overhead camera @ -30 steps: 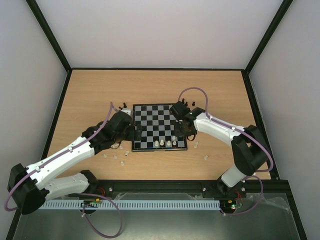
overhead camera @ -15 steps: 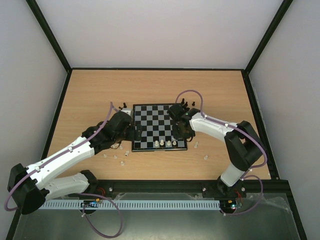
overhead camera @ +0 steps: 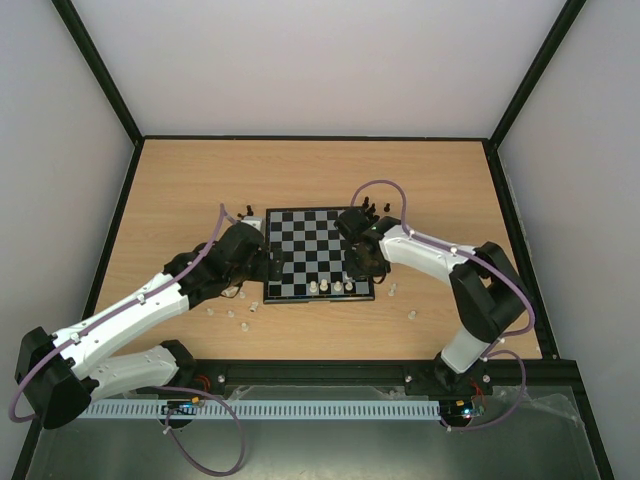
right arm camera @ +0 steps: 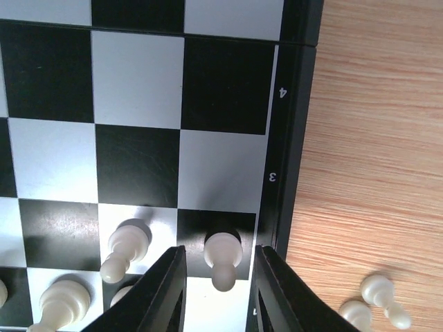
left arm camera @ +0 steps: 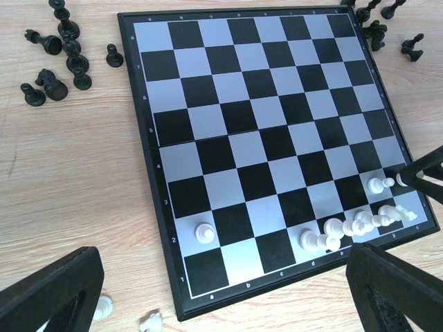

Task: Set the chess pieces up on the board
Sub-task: Place the chess piece on the chessboard, then pick up the chess piece at the center of the board.

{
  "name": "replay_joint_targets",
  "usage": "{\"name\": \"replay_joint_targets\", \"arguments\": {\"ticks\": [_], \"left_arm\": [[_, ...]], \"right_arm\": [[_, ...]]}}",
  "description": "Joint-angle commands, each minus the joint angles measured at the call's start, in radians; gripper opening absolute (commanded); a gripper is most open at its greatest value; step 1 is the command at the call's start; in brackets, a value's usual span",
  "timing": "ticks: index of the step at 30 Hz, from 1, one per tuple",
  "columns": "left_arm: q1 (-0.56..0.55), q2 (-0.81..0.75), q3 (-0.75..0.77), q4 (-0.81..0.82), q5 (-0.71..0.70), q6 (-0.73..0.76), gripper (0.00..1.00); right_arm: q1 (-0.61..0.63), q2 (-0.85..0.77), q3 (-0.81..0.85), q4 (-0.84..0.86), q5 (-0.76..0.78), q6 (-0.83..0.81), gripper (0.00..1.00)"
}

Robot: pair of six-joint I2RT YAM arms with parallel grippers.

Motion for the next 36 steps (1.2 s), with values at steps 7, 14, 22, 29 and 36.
{"name": "replay_joint_targets", "arguments": {"ticks": [7, 14, 22, 29, 36], "left_arm": [[0.011, 0.015, 0.014, -0.097, -0.058, -0.119, 0.99], [0.011, 0.069, 0.025, -0.222, -0.073, -0.212, 0.99], [0.011, 0.118, -0.026, -0.274, -0.057, -0.275, 0.99], [0.011, 0.195, -0.068, -0.24, -0.039, -0.293, 0.89], [0.012, 0.257, -0.11, -0.161, -0.019, -0.306, 0.62]], "right_arm": [[0.008, -0.188, -0.02, -0.047, 0.045, -0.003, 0.49], [0.007, -0.289, -0.085, -0.023, 0.0, -0.022, 0.6], [0.008, -0.358, -0.116, 0.001, -0.087, -0.041, 0.6], [0.009, -0.395, -0.138, 0.014, -0.133, -0.05, 0.6], [0.008, -0.41, -0.143, 0.02, -0.16, -0.055, 0.6]]}}
